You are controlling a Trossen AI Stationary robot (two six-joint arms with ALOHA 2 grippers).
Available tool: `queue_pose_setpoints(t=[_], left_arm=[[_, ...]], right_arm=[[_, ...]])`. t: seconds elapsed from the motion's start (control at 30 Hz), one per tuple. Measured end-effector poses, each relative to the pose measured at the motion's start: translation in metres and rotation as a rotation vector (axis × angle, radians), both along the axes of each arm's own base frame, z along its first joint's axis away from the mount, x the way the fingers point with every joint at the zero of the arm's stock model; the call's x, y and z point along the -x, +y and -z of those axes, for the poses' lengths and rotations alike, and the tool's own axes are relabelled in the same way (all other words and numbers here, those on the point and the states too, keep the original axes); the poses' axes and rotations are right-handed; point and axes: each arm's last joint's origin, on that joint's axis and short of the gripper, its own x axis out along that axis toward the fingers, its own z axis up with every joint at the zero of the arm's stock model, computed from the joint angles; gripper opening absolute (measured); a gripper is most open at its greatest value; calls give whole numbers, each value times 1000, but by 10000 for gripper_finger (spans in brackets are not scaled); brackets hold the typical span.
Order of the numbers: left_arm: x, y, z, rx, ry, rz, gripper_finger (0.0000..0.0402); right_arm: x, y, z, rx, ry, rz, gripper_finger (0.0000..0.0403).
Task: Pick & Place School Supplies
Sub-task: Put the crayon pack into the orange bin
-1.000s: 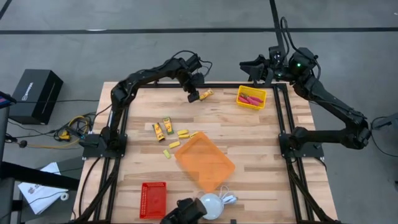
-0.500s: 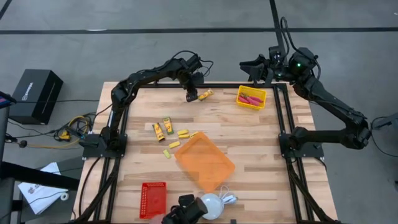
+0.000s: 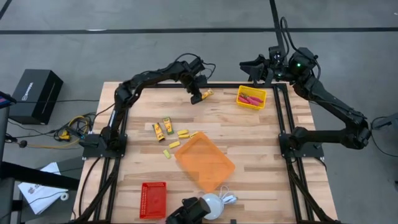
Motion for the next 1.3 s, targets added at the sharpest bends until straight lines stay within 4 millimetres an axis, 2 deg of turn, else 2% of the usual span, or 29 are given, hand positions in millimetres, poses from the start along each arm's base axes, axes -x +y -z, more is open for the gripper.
queue_pose_setpoints(t=[0.27, 0.8, 0.97, 1.3], left_arm=[[-4, 4, 22, 6, 48, -15, 231], [-13, 12, 18, -87, -56, -24, 232], [-17, 14, 37, -64, -31, -24, 232], [-21, 16, 36, -83, -65, -50, 232]], right_arm=[[0, 0, 0, -28, -2, -4, 154], [-1, 1, 0, -122, -15, -16, 145], [-3, 4, 0, -123, -19, -15, 142], [-6, 6, 0, -123, -17, -29, 141]])
